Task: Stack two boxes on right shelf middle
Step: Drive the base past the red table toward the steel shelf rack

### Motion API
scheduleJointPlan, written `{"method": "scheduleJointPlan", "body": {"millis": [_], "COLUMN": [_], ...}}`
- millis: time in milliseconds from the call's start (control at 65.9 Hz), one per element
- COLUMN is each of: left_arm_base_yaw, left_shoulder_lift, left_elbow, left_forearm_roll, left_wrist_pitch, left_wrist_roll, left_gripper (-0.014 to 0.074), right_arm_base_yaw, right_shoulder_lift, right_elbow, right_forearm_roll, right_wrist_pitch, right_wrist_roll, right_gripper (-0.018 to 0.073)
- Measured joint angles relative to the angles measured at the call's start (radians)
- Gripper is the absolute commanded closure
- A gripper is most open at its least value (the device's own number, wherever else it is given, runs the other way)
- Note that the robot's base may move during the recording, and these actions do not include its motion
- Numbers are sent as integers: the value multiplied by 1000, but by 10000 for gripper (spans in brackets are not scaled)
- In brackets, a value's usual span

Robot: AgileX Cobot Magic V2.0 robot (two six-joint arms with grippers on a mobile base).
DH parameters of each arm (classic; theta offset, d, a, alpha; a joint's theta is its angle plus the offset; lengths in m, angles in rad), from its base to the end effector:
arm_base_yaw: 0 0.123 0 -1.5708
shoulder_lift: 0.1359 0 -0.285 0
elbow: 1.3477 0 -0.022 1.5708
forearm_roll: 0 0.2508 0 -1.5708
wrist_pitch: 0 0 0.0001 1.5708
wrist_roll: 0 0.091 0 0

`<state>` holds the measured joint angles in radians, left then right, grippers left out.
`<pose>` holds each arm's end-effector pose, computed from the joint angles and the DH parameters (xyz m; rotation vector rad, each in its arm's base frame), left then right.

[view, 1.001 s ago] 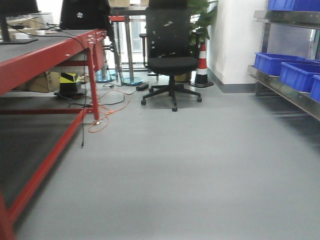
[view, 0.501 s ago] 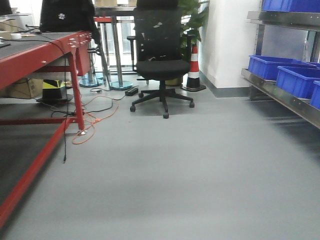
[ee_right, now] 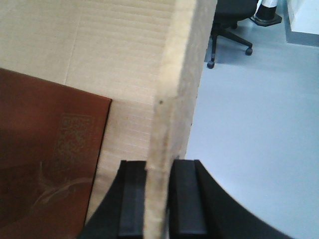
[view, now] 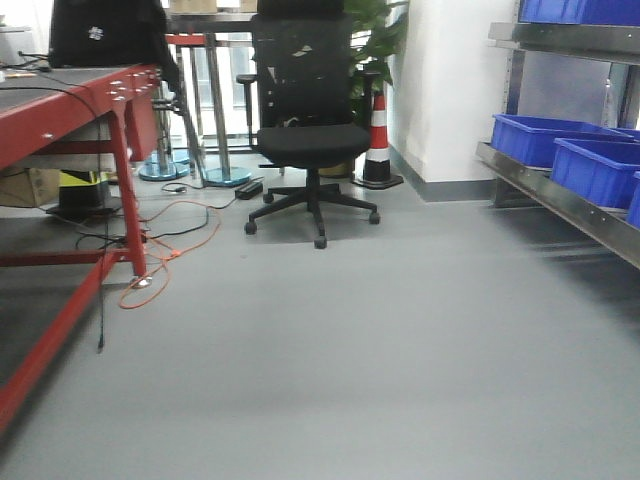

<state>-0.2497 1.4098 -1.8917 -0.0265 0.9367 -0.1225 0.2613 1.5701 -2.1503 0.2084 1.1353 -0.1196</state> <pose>0.2681 -0.0704 0.5288 0.1228 1.9444 -0.2782 0.2872 0.0945 0.5382 -0.4142 1.9954 0.3366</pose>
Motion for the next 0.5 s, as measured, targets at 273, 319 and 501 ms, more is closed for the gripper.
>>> {"method": "scheduleJointPlan", "body": {"millis": [273, 319, 501], "left_arm_base_yaw": [0, 0, 0], "left_shoulder_lift": [0, 0, 0], "left_elbow": [0, 0, 0], "left_forearm_roll": [0, 0, 0], "left_wrist_pitch": [0, 0, 0], "left_wrist_roll": [0, 0, 0], "left_gripper": [708, 708, 708], "right_arm_base_yaw": [0, 0, 0], "right_shoulder_lift": [2, 2, 2], "right_elbow": [0, 0, 0], "right_forearm_roll": [0, 0, 0], "right_wrist_pitch": [0, 0, -1], "right_wrist_roll": [0, 0, 0], "right_gripper": [715, 715, 715]}}
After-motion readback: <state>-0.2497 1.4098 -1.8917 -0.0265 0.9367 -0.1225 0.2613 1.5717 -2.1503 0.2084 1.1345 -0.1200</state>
